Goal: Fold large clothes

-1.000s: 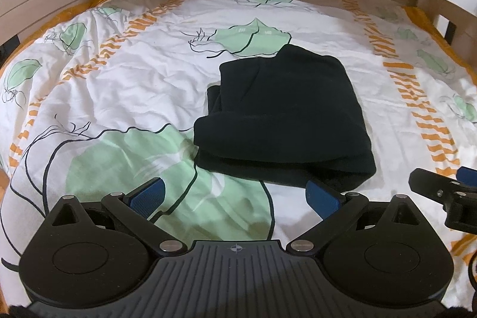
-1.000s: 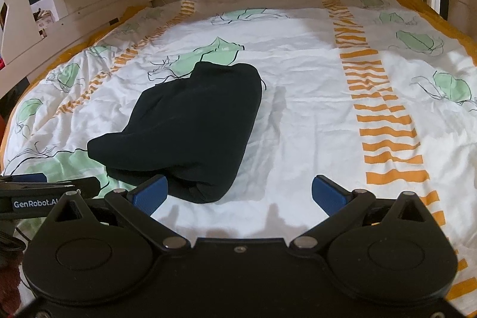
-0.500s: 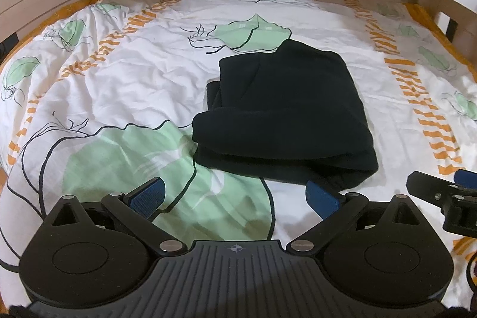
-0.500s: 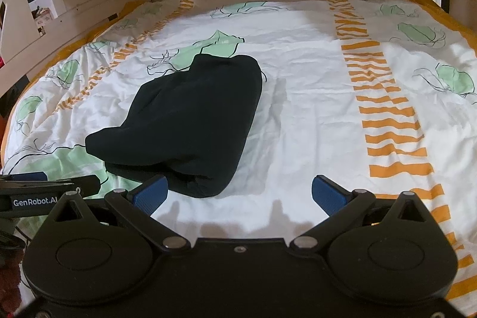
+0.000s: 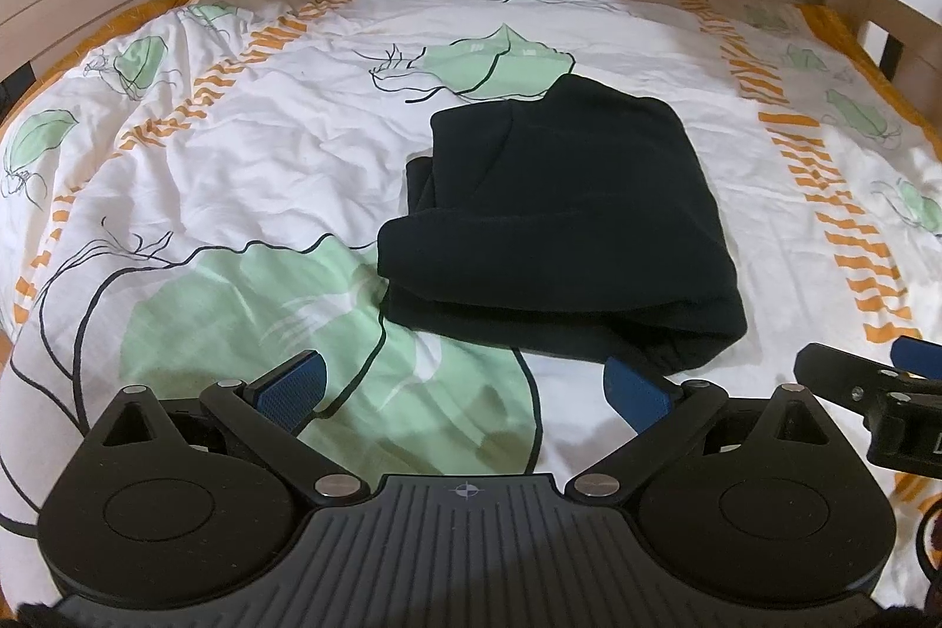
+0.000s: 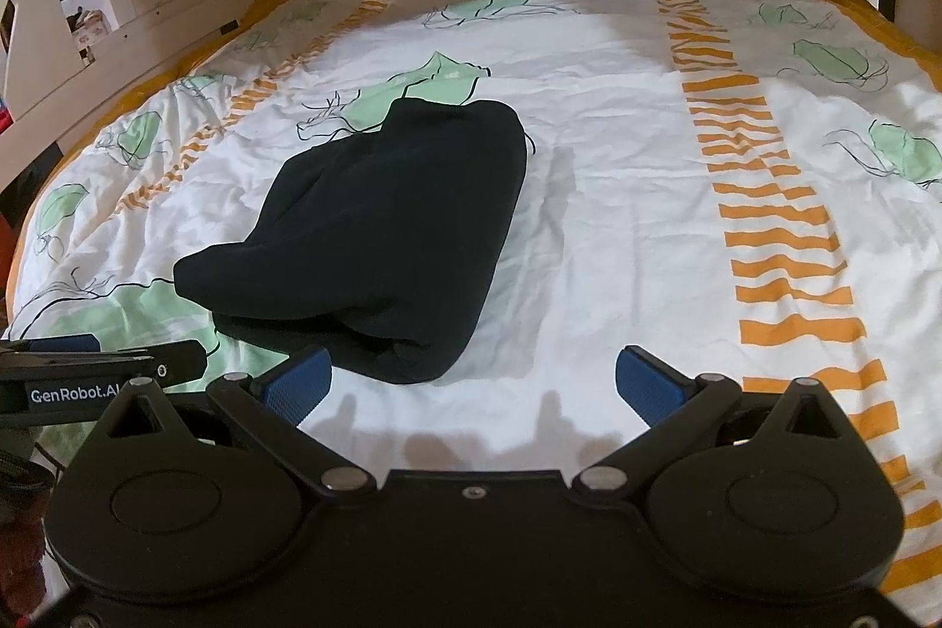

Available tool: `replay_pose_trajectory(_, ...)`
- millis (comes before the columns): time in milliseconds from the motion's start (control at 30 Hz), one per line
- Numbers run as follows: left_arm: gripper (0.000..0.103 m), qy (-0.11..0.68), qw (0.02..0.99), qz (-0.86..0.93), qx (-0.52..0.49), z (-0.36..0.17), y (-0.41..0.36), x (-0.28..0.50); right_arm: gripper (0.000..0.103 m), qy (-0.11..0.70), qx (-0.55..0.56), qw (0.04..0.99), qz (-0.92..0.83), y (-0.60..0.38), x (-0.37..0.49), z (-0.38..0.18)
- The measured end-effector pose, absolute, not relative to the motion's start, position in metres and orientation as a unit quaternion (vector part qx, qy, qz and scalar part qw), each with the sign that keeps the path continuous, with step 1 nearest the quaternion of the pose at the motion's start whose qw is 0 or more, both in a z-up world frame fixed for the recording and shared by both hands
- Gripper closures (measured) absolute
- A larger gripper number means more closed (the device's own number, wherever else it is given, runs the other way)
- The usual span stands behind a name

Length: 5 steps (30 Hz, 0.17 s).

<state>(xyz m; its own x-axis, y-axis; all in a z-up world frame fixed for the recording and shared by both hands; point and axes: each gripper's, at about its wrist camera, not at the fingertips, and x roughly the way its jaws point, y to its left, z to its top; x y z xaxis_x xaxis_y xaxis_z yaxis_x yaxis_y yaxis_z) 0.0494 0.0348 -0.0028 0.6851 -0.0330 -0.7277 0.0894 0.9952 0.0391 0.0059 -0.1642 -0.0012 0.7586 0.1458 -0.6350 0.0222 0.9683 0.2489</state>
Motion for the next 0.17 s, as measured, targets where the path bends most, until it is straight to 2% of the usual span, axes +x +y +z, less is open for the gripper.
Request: replay_pose_trajectory(167, 0.001, 0.394, 0.918, -0.034, 0.038, -0.0049, 0.0355, 0.0509, 0.001, 0.348, 0.122, 0.929, 0.034, -0.1639, 0.0065, -0.0022)
